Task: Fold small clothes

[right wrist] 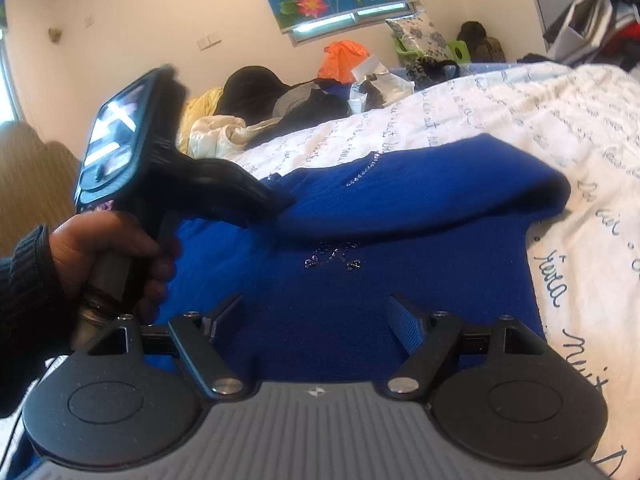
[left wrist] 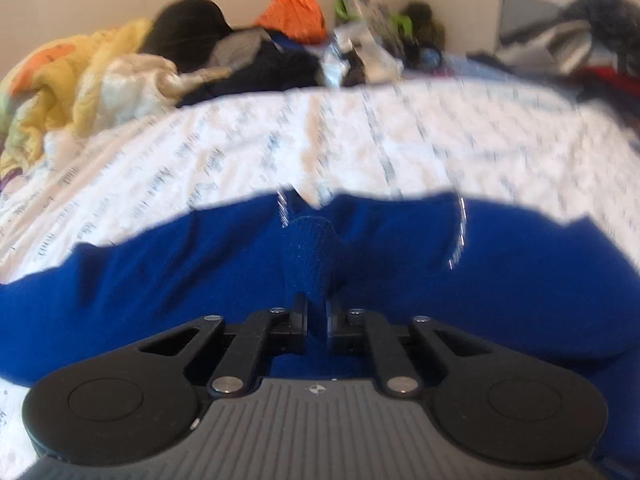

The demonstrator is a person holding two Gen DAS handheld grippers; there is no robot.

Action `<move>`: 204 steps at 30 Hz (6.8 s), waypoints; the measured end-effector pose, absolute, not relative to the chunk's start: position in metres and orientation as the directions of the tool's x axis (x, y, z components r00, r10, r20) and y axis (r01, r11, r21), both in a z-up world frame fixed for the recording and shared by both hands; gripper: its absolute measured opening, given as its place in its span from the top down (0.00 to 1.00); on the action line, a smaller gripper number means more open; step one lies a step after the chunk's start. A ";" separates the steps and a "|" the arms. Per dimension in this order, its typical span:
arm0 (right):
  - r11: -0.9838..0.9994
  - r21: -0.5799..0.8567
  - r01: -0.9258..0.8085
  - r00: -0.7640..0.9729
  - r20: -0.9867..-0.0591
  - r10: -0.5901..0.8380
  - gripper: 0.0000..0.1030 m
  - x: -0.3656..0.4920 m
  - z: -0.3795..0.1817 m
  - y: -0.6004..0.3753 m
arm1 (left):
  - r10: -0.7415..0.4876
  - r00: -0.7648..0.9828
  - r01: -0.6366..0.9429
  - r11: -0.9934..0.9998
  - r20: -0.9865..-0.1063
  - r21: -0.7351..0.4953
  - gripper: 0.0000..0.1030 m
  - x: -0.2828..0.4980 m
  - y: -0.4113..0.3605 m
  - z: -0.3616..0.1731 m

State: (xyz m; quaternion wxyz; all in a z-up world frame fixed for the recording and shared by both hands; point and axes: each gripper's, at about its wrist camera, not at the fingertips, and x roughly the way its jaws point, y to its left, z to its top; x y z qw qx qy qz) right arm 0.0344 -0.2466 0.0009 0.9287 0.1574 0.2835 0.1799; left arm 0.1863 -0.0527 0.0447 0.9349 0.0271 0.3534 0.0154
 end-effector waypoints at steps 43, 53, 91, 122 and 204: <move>0.826 0.559 0.063 0.692 -0.621 0.368 0.07 0.218 0.015 -0.351 | 0.088 0.827 -0.154 0.985 -0.556 -0.073 0.88 0.159 0.100 0.069; 0.928 0.367 -0.061 0.655 -0.687 0.314 0.77 0.226 0.013 -0.321 | 0.141 0.738 -0.163 0.986 -0.660 0.029 0.88 0.169 0.113 0.023; 0.924 0.375 -0.070 0.706 -0.636 0.311 0.97 0.231 0.040 -0.347 | -0.005 0.724 0.043 0.998 -0.690 0.039 0.00 0.264 0.084 0.001; 0.983 0.078 -0.168 0.788 -0.588 0.181 0.71 0.198 0.002 -0.262 | 0.435 0.775 -0.461 0.885 -0.458 0.061 0.00 0.129 0.218 0.056; 0.745 0.666 0.037 0.632 -0.593 0.499 0.75 0.209 0.021 -0.374 | -0.247 0.671 -0.111 0.899 -0.699 -0.424 0.48 0.219 0.171 0.023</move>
